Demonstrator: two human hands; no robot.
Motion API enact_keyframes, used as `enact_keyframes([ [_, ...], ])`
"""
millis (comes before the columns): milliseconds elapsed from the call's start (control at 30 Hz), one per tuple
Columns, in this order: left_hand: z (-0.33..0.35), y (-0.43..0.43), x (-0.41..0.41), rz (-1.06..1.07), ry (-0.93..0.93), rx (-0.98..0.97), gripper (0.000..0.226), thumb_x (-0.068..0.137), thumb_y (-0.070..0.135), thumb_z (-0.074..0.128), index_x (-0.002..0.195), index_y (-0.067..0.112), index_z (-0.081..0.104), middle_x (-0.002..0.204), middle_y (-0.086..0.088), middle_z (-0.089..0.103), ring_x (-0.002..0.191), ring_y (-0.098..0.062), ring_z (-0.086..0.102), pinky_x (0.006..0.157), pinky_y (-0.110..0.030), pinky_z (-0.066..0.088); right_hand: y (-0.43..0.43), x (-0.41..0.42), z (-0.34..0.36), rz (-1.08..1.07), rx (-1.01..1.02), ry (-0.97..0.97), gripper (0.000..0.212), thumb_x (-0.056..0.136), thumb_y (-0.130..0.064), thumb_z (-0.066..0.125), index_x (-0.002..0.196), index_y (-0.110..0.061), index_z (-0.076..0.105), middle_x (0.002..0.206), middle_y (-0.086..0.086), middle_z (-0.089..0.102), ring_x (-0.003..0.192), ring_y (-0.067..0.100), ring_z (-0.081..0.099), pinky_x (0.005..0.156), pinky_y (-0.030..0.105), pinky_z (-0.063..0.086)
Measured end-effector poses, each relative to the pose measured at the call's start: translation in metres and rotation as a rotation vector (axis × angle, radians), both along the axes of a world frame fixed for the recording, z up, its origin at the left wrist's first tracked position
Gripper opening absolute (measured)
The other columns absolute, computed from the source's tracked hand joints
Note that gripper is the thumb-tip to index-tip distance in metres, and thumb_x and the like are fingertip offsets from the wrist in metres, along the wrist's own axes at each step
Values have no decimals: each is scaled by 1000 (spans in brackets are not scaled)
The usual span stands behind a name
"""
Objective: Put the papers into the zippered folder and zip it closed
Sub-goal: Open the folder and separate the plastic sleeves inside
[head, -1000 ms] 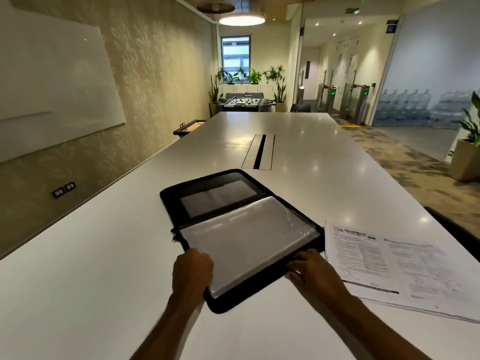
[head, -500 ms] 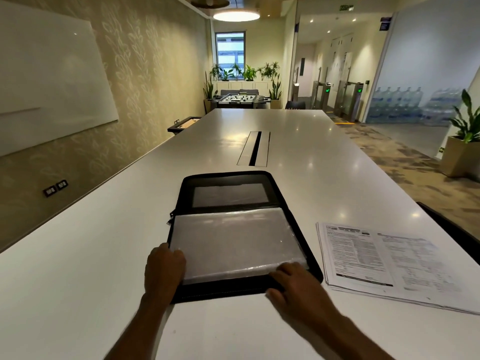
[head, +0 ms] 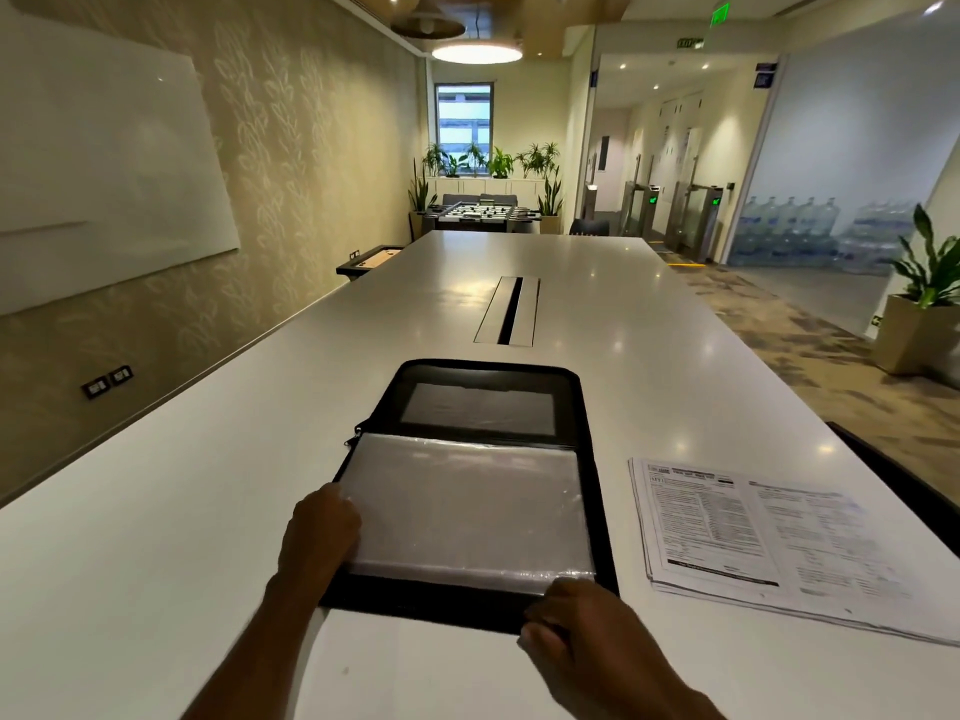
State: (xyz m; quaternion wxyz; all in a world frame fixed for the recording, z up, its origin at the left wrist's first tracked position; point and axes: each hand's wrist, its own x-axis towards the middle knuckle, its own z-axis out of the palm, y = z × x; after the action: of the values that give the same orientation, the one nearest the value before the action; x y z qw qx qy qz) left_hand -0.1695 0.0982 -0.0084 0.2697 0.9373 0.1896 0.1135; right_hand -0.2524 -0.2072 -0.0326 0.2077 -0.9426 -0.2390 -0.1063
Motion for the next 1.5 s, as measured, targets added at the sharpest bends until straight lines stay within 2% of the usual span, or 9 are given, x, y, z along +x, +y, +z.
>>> enact_keyframes([
  [100,-1,-8,-4,7,-50,62,18,88,9,51,98,-4,59,103,-24,62,97,-41,59,79,-40,46,-17,26,11,-55,105,-25,29,88,-49,54,107,-32,69,108,-11,60,100,7,56,82,25,49],
  [233,-3,-34,-6,-45,-196,27,28,84,0,56,110,-8,60,116,-30,59,107,-43,56,91,-44,44,-37,67,16,-81,-133,39,57,87,-55,56,139,-34,48,149,-4,41,134,18,36,109,30,33],
  [400,1,-74,-15,-159,-336,18,33,88,0,54,121,-5,59,130,-26,54,122,-38,50,103,-42,39,-32,89,21,86,-85,-128,14,81,-34,69,89,-28,79,101,-2,74,99,20,64,89,37,51],
  [600,1,-110,-43,-475,-714,148,29,90,6,52,117,3,62,122,-14,63,118,-25,56,103,-39,44,-23,130,45,-48,259,-71,7,80,-24,77,86,-20,79,103,1,69,99,11,56,85,20,42],
  [967,-41,-128,-35,-558,-349,143,41,93,40,48,128,22,57,142,5,50,133,-8,41,111,-23,31,-15,275,134,-290,581,129,21,82,-29,74,85,-9,78,75,6,71,59,10,58,60,24,45],
  [1200,-47,-127,-26,-574,-398,185,35,56,28,88,88,19,78,104,2,74,94,-14,70,72,-30,59,-22,363,115,-382,635,328,34,80,-21,76,85,11,70,77,18,66,63,20,56,62,30,45],
  [1267,-48,-127,-20,-612,-456,272,20,73,37,74,82,19,78,98,1,75,88,-13,71,69,-27,59,-21,384,103,-427,645,390,30,78,-20,77,85,9,70,78,16,68,64,21,59,64,34,48],
  [1367,-48,-127,-13,-614,-496,332,61,97,41,27,74,18,79,90,-1,76,80,-13,73,65,-26,59,-21,404,82,-486,649,454,31,76,-20,78,83,8,70,77,19,67,60,23,57,56,34,45],
  [1500,-55,-123,-4,-611,-496,458,64,99,36,19,76,22,77,86,1,76,77,-10,72,66,-21,58,-18,421,51,-537,698,467,34,80,-21,71,91,11,69,87,27,70,74,33,66,70,42,52],
])
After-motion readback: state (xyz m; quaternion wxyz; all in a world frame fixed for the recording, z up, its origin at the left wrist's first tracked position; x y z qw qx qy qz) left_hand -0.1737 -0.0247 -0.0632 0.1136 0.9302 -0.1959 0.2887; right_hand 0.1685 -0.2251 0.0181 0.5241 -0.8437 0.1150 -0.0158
